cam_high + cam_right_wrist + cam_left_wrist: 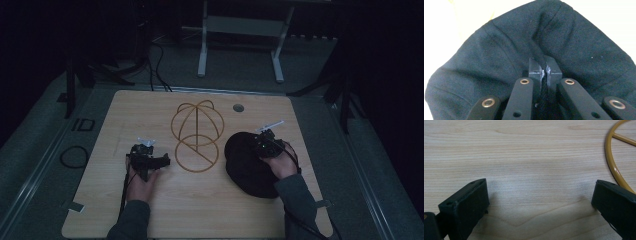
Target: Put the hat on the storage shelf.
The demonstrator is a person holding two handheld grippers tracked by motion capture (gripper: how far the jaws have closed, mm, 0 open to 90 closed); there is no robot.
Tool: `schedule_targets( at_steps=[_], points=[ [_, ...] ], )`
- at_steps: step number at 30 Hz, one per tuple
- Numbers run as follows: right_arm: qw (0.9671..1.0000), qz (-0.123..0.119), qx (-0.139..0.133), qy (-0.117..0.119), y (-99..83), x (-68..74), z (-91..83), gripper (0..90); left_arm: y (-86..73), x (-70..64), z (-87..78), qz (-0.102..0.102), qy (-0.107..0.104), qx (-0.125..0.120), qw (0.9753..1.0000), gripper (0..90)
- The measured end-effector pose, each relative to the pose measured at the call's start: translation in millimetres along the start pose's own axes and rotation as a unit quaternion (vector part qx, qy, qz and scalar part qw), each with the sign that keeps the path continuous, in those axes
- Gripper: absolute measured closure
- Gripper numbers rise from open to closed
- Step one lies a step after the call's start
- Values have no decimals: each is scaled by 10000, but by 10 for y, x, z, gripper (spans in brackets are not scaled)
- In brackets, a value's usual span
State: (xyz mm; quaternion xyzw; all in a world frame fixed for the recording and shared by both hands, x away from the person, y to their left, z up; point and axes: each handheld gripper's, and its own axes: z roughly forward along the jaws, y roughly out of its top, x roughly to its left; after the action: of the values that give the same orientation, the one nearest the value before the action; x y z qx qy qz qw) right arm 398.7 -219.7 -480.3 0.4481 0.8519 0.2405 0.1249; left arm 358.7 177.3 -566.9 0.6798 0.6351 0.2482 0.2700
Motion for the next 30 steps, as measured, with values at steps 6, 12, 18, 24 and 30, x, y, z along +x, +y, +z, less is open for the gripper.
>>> schedule_targets(
  at_steps=[6,12,18,24,30],
  points=[
    [9999,-93,-68,-38,36,8,-88,859,0,1,0,7,0,2,10000,7],
    [9998,-196,-85,-43,73,15,-157,861,0,1,0,6,3,0,10000,7],
    [9997,-229,-97,-29,120,4,-238,862,0,1,0,5,0,1,10000,7],
    [9993,-357,-71,-42,167,15,-313,863,0,1,0,7,1,1,10000,7],
    [9991,-416,-46,-102,210,-2,-398,863,0,1,0,8,1,3,10000,7]
  ],
)
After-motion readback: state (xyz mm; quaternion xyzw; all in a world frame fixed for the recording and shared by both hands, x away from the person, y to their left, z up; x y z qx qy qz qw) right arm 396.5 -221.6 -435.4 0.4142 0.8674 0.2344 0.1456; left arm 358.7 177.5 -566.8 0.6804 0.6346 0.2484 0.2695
